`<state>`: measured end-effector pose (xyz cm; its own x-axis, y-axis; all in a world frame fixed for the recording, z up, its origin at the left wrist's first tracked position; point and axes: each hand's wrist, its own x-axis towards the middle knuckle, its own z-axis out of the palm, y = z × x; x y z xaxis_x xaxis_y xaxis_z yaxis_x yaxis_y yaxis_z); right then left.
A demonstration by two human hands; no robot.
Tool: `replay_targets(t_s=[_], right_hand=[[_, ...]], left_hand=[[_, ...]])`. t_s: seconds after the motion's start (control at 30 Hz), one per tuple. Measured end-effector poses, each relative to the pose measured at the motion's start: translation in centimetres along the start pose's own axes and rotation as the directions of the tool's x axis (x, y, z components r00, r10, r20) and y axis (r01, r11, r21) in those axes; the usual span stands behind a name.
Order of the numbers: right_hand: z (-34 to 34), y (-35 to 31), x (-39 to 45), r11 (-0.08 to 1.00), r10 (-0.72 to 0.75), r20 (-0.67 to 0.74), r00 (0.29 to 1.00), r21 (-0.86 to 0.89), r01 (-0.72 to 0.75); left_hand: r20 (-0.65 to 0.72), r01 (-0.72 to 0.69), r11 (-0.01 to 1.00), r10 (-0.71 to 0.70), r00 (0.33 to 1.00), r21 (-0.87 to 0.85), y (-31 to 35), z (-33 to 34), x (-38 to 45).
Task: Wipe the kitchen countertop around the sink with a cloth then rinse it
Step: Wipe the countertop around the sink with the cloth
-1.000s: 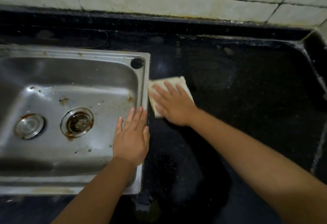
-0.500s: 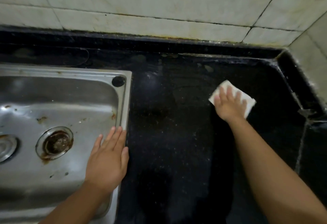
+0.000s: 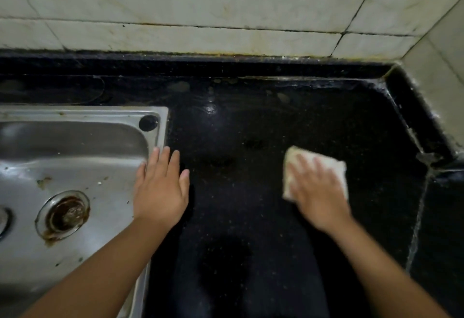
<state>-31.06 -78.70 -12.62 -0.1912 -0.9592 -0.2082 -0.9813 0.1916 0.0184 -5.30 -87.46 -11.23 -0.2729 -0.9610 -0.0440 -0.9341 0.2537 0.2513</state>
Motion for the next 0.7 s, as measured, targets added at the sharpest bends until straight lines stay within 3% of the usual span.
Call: replay_targets(t_s=[0.07, 0.13, 0.27, 0.37, 0.43, 0.5, 0.63, 0.7], right_hand=[[-1.2, 2.5, 3.5, 0.954, 0.264, 0.068, 0.962, 0.126, -0.271], [-2.2, 0.9, 7.0, 0.905, 0.348, 0.146, 0.926, 0.207, -0.372], [-2.0, -8.2, 8.4, 0.974, 0.05, 0.067, 0.997, 0.219, -0.063], [-0.2, -12.4, 3.3, 0.956, -0.251, -0.031, 0.967, 0.146, 0.253], [1.0, -11.3, -1.3, 0.924, -0.36, -0.064, 0.931, 0.109, 0.366], [2.1, -7.0, -4.2, 0.919, -0.383, -0.037, 0.923, 0.085, 0.385], [0.5, 3.4, -2.7, 0.997, -0.08, -0.001, 0.997, -0.003, 0.08], [-1.1, 6.8, 0.6, 0.991, 0.125, 0.054, 0.991, 0.037, -0.128]], left_hand=[[0.029, 0.025, 1.0, -0.025, 0.999, 0.012, -0.5, 0.7, -0.4], [0.044, 0.037, 0.999, -0.037, 0.998, -0.004, -1.2, 1.3, -1.1], [0.046, 0.008, 0.999, -0.006, 0.999, -0.04, -1.7, 1.9, -1.7], [0.079, 0.016, 0.999, -0.013, 0.997, -0.031, -1.4, 1.6, -1.6], [0.115, 0.041, 0.999, -0.038, 0.993, -0.023, -1.4, 1.4, -1.6], [0.133, 0.058, 0.998, -0.06, 0.989, 0.016, -1.2, 1.1, -1.5], [0.119, -0.037, 0.997, 0.029, 0.993, 0.065, 0.4, 0.4, 0.7], [0.135, -0.063, 0.997, 0.055, 0.989, 0.054, 1.9, 0.6, 2.4]])
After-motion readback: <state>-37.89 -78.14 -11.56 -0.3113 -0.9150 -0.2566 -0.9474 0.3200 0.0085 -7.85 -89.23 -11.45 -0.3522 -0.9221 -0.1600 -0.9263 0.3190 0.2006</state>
